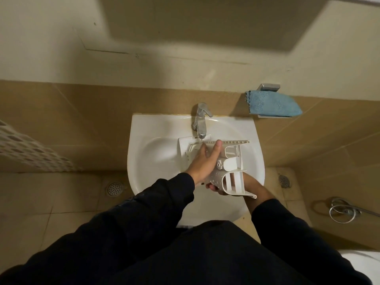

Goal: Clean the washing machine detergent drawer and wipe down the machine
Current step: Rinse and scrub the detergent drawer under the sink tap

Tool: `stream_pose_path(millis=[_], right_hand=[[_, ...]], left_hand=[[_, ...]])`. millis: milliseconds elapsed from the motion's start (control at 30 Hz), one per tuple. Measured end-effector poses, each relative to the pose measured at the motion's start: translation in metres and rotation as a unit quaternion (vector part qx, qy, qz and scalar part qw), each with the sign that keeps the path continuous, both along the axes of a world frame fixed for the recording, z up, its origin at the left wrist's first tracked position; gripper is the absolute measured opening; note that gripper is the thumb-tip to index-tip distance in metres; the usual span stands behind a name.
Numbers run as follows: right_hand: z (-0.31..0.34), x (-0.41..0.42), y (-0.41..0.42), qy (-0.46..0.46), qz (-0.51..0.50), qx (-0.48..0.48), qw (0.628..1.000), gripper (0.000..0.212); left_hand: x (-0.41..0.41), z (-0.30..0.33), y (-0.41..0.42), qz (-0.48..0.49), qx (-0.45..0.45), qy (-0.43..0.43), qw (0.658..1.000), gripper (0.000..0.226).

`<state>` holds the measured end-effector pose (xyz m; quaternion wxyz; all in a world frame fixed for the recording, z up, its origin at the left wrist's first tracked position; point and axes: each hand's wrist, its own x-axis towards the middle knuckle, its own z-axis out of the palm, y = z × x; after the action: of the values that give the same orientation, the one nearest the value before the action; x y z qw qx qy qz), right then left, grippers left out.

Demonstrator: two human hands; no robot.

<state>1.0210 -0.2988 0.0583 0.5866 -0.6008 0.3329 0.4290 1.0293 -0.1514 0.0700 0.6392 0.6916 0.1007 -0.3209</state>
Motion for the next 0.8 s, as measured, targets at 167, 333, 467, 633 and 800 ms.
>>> stream_pose_path(millis=[167,333,467,633,800], right_hand=[[0.028,0.001,0.012,-0.173,0.054,0.008,0.983,0.036],[0.035,0.009,-0.004,-0.282,0.003,-0.029,0.959,0.021],[0.055,0.006,-0.020,-0.233,0.049,0.079,0.968,0.076],[0.092,-0.007,0.001,-0.303,0.142,-0.060,0.941,0.047],[0.080,-0.015,0.007,-0.353,0.037,-0.163,0.921,0.028]], left_hand=[[-0.008,0.001,0.000,0.058,-0.081,0.044,0.994,0.106],[-0.009,-0.008,-0.003,0.087,-0.106,0.051,0.989,0.094],[-0.014,-0.008,-0.006,0.100,-0.102,0.044,0.989,0.103],[-0.015,-0.010,-0.012,0.103,-0.097,0.052,0.989,0.106],[-0.013,-0.020,0.001,0.116,-0.016,0.013,0.993,0.069]])
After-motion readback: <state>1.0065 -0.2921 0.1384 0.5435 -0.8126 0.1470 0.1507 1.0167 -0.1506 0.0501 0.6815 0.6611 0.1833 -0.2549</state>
